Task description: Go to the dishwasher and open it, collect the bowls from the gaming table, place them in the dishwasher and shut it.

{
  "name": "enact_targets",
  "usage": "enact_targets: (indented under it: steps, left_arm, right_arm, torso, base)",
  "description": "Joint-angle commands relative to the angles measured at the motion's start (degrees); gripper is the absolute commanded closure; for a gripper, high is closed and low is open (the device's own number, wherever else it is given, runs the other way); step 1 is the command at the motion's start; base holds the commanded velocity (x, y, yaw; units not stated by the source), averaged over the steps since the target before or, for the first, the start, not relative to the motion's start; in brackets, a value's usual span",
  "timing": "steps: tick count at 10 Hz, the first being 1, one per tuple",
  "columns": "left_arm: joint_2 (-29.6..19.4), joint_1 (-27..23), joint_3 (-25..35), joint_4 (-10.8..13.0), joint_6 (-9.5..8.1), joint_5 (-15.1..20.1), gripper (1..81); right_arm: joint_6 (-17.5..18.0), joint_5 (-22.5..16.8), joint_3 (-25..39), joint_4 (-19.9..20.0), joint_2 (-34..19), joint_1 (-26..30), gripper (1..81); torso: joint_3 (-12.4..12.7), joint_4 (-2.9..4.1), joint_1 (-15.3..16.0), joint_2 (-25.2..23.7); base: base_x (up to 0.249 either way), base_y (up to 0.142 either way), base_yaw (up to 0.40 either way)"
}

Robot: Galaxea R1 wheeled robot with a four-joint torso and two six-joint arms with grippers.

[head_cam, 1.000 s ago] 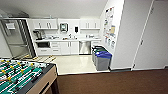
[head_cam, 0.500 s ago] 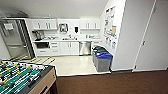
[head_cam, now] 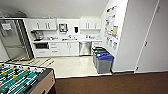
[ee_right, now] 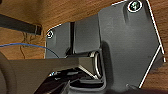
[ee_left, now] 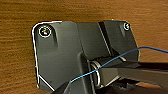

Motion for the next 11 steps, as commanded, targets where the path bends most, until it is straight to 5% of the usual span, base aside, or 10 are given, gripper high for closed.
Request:
enact_targets:
  steps: [1, 11]
  left_arm:
    - [-0.8, -2.8, 0.4, 0.2, 0.38, 2.9, 1.0]
    - [-0.8, -2.8, 0.4, 0.1, 0.38, 2.8, 1.0]
  right_arm:
    - [-0.2, -3.1, 1.1, 0.0, -0.6, 2.7, 1.0]
    - [-0.2, -3.1, 1.1, 0.0, -0.5, 2.7, 1.0]
  torso:
    - [0.0, 0.00, 0.0, 0.0]
    - [0.0, 0.00, 0.0, 0.0]
  base:
    - [0.165, 0.000, 0.000]
    - [0.189, 0.000, 0.000]
